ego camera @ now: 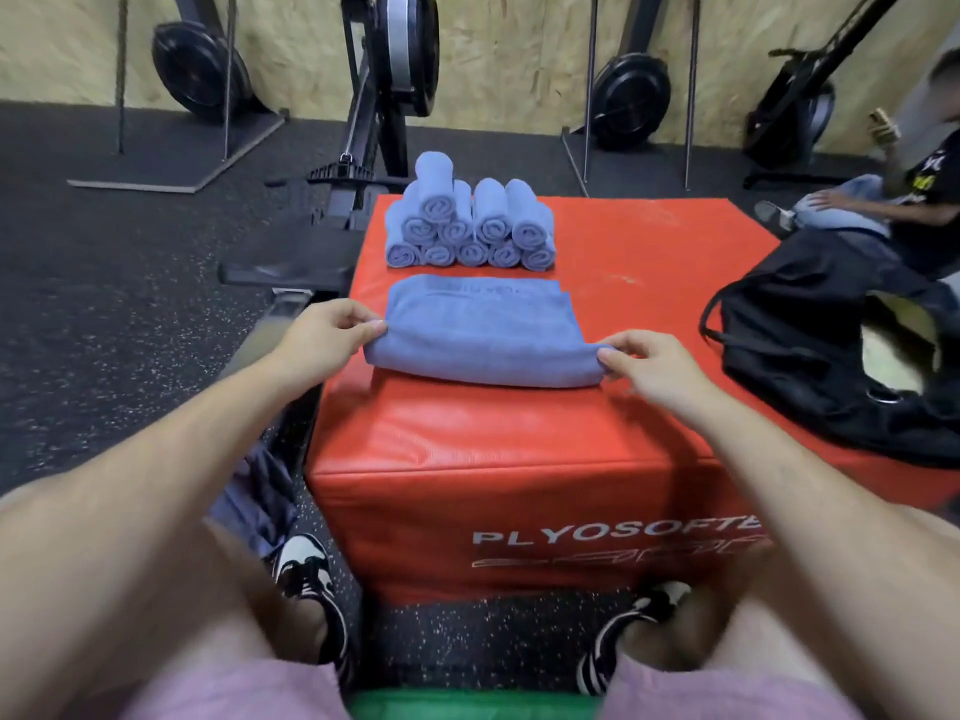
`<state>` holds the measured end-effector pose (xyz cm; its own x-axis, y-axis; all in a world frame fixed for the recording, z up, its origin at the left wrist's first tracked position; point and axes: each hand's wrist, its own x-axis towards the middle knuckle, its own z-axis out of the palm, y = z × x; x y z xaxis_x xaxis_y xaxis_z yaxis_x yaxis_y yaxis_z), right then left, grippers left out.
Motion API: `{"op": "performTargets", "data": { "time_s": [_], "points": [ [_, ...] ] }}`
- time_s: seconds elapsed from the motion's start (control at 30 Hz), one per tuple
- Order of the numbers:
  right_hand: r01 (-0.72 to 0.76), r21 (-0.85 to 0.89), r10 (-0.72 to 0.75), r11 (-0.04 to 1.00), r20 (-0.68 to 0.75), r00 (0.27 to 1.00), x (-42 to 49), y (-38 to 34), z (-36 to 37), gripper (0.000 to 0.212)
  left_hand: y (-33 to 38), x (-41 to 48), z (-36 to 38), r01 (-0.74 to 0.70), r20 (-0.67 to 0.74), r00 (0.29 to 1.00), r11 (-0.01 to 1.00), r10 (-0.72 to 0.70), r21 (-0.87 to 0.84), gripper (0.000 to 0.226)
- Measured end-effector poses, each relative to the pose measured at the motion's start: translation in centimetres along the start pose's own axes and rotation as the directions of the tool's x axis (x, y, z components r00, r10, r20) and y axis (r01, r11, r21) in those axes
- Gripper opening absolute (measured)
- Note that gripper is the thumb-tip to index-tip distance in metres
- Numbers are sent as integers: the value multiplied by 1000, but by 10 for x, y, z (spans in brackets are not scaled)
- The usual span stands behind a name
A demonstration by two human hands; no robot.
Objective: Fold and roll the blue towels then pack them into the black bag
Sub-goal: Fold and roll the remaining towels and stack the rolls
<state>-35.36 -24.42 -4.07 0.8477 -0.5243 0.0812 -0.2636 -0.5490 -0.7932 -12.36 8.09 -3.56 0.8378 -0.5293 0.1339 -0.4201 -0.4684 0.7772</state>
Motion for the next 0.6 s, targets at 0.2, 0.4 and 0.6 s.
{"op": "performTargets", "data": {
  "time_s": [0.2, 0.4, 0.6],
  "points": [
    [13, -141, 2, 990, 106, 994, 0, 5, 1, 33, 0, -12, 6, 78, 113, 991, 996, -74, -33, 32],
    [161, -473, -117, 867, 120, 986, 11, -6, 35, 11, -2, 0, 35, -17, 114, 993, 982, -5, 187, 10],
    [227, -645, -25, 730, 307, 952, 8, -12, 64, 61, -2, 6, 59, -193, 350, 936, 875, 28, 445, 68]
  ]
}}
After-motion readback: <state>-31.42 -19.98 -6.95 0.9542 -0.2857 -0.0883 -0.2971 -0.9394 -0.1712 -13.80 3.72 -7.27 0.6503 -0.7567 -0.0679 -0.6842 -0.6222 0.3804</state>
